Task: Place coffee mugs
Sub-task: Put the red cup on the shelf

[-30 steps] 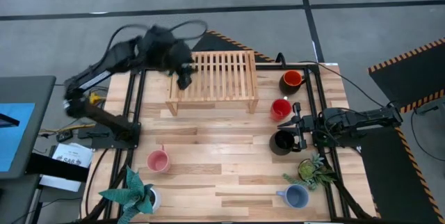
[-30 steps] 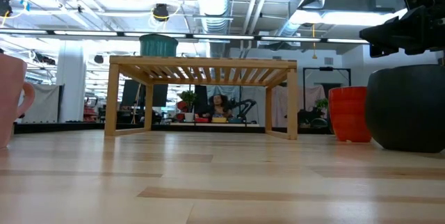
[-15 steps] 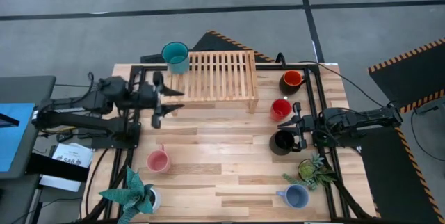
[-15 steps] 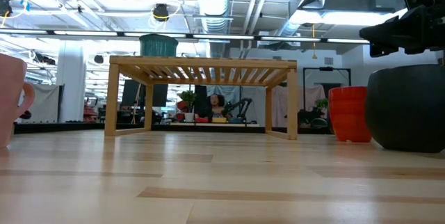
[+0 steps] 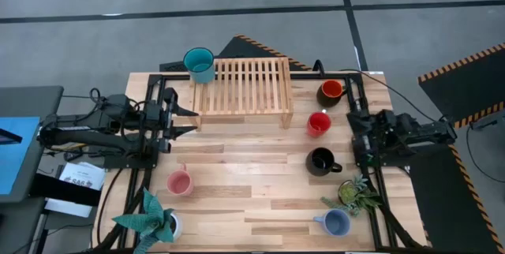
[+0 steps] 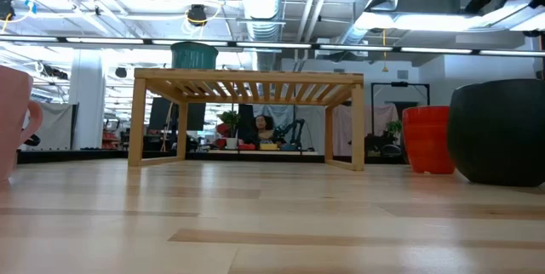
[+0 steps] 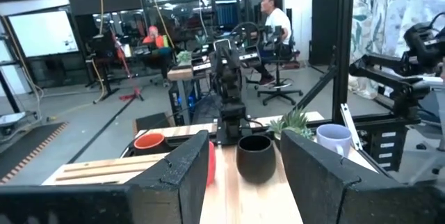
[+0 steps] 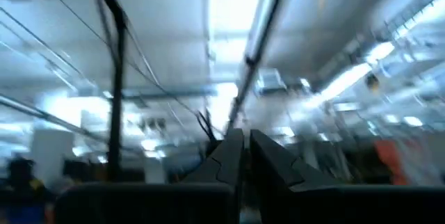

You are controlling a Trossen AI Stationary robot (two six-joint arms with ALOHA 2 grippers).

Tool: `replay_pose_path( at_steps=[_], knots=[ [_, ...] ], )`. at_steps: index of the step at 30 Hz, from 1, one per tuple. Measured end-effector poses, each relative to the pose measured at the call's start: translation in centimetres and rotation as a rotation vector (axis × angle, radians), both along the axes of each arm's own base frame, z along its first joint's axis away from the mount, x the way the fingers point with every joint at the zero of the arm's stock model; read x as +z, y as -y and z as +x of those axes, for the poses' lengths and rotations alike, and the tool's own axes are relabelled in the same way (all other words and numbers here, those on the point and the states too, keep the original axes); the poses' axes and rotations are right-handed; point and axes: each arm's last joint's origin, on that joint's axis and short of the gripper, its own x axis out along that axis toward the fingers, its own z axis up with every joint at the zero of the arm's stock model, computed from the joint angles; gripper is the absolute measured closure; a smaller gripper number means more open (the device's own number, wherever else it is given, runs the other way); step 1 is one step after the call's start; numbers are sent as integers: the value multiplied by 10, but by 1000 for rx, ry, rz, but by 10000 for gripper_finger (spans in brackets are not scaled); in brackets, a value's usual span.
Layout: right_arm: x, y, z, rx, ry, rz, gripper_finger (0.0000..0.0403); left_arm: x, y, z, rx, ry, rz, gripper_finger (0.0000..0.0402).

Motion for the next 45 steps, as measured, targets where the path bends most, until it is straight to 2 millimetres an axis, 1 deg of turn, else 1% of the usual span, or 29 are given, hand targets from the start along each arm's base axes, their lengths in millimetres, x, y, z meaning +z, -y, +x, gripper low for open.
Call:
replay_pose_path(
  at_steps=[3,6,8,11,16,18,20,25,28,32,38,45],
  knots=[
    [5,2,11,-81,-201,51,348,0,0,0,0,-4,3,236],
    [19,4,19,-160,-383,119,334,-1,0,0,1,-6,3,236],
    [28,4,24,-204,-519,148,314,-1,0,1,6,-13,1,236],
    [36,5,31,-266,-705,237,273,-2,0,1,7,-16,0,236],
    [29,3,40,-247,-1007,344,203,-2,0,1,7,-16,-5,236],
    [24,2,45,-231,-1100,371,184,-2,0,1,8,-16,-5,236],
    [19,0,50,-220,-1165,394,174,-2,0,1,8,-16,-5,236],
    [11,1,66,-210,-1276,436,173,-2,0,1,8,-16,-5,236],
    [10,7,77,-220,-1333,473,178,-2,0,1,8,-16,-7,236],
    [8,18,87,-266,-1430,524,181,-1,0,1,7,-15,-12,236],
    [-11,31,97,-319,-1621,593,182,-1,0,1,5,-14,-24,236],
    [-31,38,111,-304,-1754,636,182,-1,0,1,6,-14,-24,236]
  ],
)
